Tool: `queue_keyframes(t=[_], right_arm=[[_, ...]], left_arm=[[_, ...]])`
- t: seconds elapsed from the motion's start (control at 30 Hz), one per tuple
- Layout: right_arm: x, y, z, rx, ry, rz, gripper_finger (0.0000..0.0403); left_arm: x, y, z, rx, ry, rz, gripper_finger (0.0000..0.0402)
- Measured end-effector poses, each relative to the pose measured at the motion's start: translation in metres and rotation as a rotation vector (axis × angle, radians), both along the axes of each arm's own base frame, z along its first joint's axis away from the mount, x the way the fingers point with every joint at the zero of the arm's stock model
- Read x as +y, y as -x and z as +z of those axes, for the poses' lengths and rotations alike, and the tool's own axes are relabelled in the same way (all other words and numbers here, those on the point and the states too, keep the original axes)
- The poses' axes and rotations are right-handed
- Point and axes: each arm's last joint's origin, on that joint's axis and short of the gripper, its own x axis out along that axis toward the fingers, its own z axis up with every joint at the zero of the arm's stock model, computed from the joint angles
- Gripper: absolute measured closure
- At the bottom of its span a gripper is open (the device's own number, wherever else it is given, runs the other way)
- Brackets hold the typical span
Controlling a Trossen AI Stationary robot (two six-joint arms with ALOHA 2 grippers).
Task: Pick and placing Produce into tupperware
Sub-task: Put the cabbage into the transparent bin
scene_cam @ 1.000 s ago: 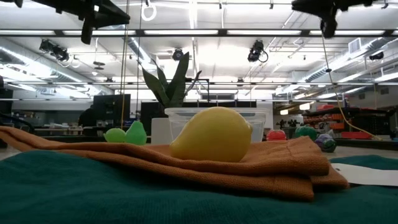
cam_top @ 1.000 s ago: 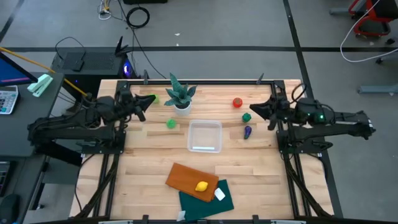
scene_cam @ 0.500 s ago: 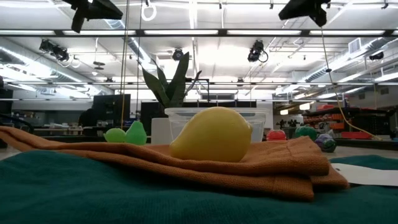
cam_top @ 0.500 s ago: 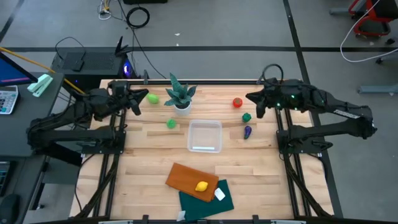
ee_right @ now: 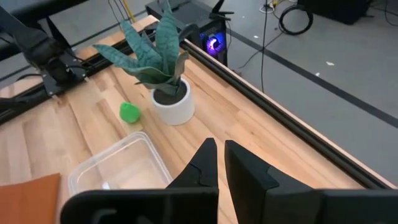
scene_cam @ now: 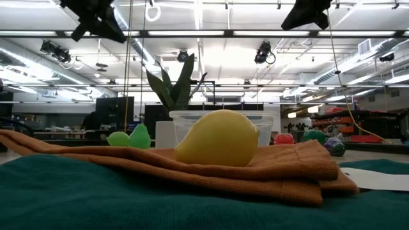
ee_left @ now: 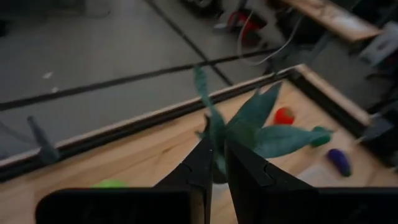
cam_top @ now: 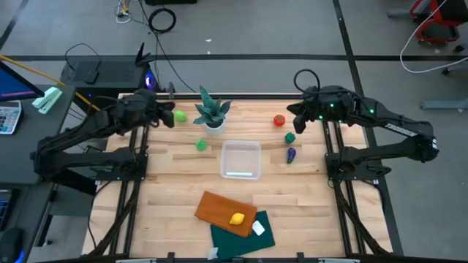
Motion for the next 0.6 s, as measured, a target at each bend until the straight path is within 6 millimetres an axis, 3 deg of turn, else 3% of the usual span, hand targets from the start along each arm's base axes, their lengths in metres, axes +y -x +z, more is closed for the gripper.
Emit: queue_keyframes(t=[0.23,0.6], right_arm=[[-0.001,-0.003,-0.002,0.008,-0.007,0.004,0.0403],[0.000,-0.003,-0.002,0.002,-0.021,0.021,0.0403]], left_arm=[[0.024,-0.006,-0.010,0.018,0.095,0.097,0.0351],[0.073,0.010,-0.025,0.028,0.246,0.160,0.0355]])
